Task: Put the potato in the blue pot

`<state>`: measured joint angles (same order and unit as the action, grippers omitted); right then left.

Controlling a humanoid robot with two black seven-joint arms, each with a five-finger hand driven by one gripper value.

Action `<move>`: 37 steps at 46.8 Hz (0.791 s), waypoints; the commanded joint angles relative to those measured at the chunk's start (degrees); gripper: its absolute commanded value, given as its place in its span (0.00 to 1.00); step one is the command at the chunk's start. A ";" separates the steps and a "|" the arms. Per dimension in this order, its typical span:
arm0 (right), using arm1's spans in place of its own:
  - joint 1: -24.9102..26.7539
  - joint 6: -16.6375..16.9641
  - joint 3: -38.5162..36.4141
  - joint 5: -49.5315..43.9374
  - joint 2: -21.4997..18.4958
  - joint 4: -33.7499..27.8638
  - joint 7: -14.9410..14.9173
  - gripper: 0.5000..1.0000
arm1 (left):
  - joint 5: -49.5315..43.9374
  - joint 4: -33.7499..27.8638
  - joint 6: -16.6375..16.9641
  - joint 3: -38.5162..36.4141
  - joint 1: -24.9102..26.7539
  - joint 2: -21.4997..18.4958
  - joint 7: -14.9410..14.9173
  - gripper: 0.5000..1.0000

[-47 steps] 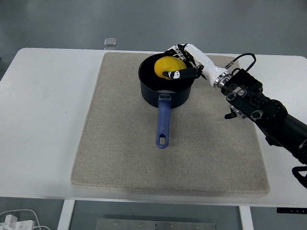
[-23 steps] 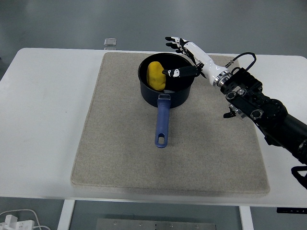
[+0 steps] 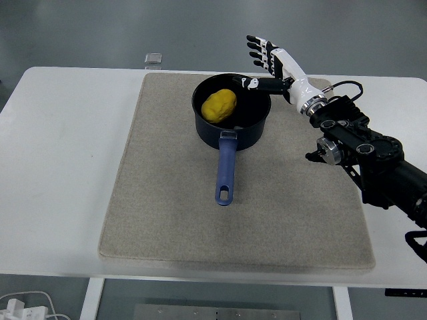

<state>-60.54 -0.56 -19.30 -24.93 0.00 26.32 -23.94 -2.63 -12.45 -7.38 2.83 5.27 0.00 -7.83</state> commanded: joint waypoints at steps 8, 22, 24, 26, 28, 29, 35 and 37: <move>-0.37 1.52 -2.58 13.76 0.09 -0.04 4.25 0.84 | 0.00 0.06 0.00 -0.02 0.09 0.00 0.00 1.00; -0.46 7.23 -2.58 30.28 2.90 -0.04 6.18 0.86 | 0.00 0.06 0.00 -0.02 0.00 0.00 0.00 1.00; -0.46 7.85 -2.58 32.65 3.25 -0.04 8.11 0.86 | 0.00 0.06 0.00 -0.02 0.00 0.00 0.00 1.00; -0.46 8.03 -2.58 34.76 3.60 -0.04 10.13 0.86 | 0.00 0.06 0.00 -0.02 0.09 0.00 0.00 1.00; -0.46 8.03 -2.58 36.35 3.87 -0.04 11.89 0.86 | 0.00 0.06 0.00 -0.02 0.09 0.00 0.00 1.00; -0.46 7.94 -2.58 37.14 3.87 -0.04 12.51 0.86 | -0.09 0.06 0.00 -0.02 0.00 0.00 0.00 1.00; -0.46 6.71 -2.67 40.22 3.87 -0.31 14.36 0.86 | 0.00 0.06 0.00 -0.02 0.00 0.00 0.00 1.00; -0.55 6.10 -2.76 40.66 3.87 -0.40 14.36 0.86 | -0.09 0.06 0.00 0.07 0.09 0.00 0.00 1.00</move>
<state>-60.98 6.46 -21.94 14.76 3.90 26.06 -9.74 -2.64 -12.39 -7.39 2.81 5.31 0.00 -7.82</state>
